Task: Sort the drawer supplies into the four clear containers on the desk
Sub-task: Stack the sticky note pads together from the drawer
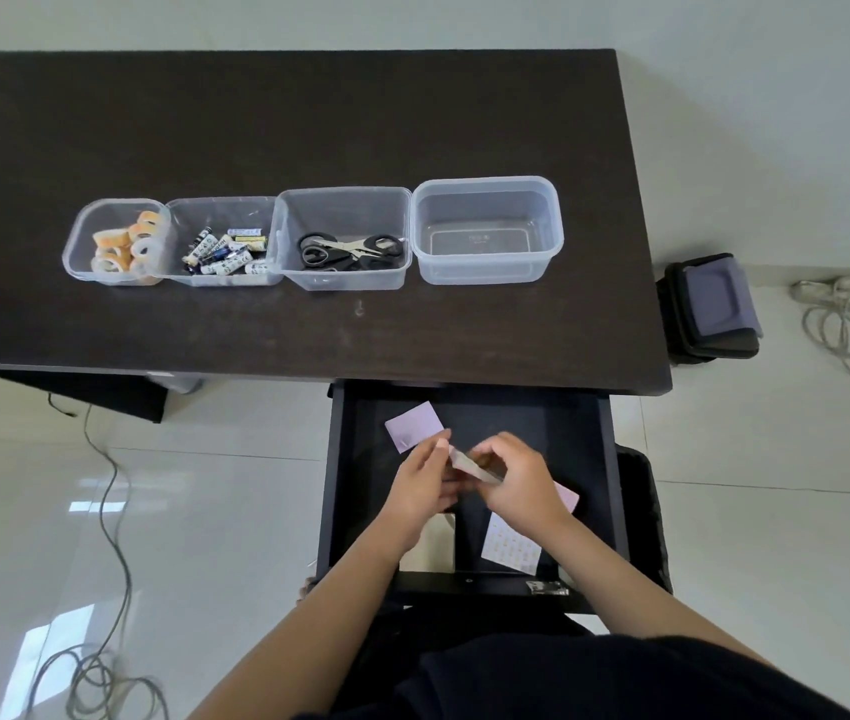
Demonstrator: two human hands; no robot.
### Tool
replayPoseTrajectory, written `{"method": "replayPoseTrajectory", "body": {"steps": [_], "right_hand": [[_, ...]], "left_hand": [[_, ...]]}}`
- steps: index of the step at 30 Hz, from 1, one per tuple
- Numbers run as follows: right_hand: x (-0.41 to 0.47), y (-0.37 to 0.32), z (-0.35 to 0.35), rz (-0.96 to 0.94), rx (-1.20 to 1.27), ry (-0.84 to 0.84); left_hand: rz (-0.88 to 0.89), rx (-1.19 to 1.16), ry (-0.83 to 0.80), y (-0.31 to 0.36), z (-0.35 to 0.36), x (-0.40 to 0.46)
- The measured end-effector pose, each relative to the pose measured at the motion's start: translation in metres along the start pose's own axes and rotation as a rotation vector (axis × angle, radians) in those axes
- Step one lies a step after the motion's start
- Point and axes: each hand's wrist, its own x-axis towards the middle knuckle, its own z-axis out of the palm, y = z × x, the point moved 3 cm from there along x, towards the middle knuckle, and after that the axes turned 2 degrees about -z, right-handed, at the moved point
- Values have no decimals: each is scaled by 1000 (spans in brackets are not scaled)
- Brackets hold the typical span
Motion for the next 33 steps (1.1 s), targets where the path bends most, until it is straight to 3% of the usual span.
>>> {"method": "replayPoseTrajectory", "body": {"steps": [2, 7, 13, 21, 25, 33], "right_hand": [[-3, -4, 2, -21, 22, -35], [-4, -7, 7, 21, 8, -182], [-6, 14, 12, 161, 58, -38], [-22, 47, 72, 331, -369, -416], [-27, 49, 83, 287, -484, -458], [-21, 44, 77, 347, -210, -427]], "left_hand": [[-54, -96, 54, 0, -4, 2], [-6, -80, 176, -3, -15, 1], [42, 8, 198, -3, -42, -1], [87, 150, 220, -7, -75, -14], [95, 173, 251, -11, -83, -17], [80, 160, 237, -19, -89, -21]]}}
